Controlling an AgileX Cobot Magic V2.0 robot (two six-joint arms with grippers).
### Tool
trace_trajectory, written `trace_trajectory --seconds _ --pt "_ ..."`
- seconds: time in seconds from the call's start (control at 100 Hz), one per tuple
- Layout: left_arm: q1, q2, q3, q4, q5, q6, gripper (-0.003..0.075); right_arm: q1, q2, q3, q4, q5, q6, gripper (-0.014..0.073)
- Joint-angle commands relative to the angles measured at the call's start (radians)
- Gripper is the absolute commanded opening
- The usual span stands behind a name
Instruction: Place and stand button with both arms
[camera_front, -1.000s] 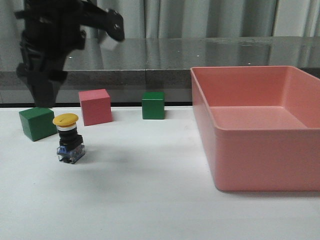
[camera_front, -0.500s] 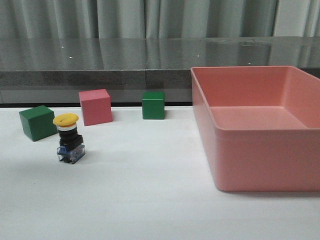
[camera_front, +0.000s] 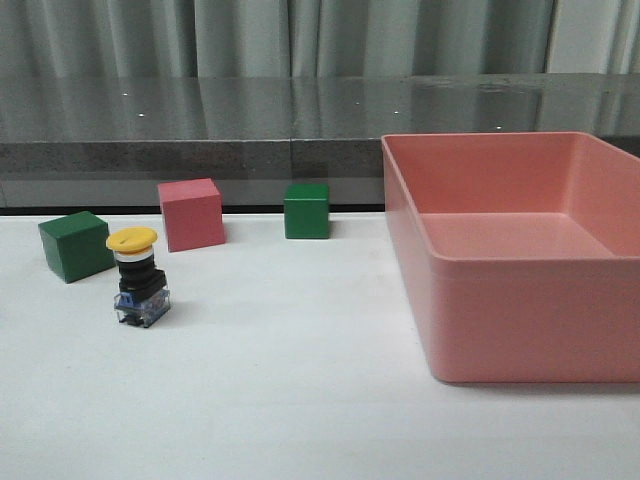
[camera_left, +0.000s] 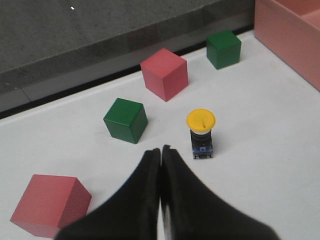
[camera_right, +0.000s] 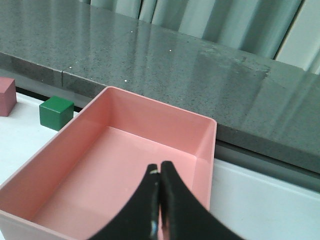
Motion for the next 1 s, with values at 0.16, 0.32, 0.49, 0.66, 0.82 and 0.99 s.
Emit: trace_trajectory --seconds 0.16,0.32,0.49,0.66,0.82,0.99 --pt "0.002 -0.207 0.2 -0.054 -0.237 -0.011 -0.002 -0.004 0.002 -0.027 0.008 -0.077 0.003 -0.0062" --pt "0.002 -0.227 0.255 -0.054 -0.269 -0.011 -0.002 -0.004 0.002 -0.027 0.008 -0.077 0.003 -0.0062" --pt "0.002 -0.227 0.271 -0.054 -0.277 -0.011 -0.002 -0.004 0.002 -0.027 0.008 -0.077 0.003 -0.0062" --pt "0.002 -0.234 0.3 -0.033 -0.378 -0.014 -0.0019 -0.004 0.002 -0.027 0.008 -0.077 0.003 -0.0062" --pt "0.014 -0.304 0.378 0.205 -0.53 -0.191 -0.002 -0.004 0.002 -0.027 0.008 -0.077 0.003 -0.0062" --pt "0.09 -0.473 0.468 0.226 -0.525 -0.24 -0.002 -0.004 0.002 -0.027 0.008 -0.077 0.003 -0.0062"
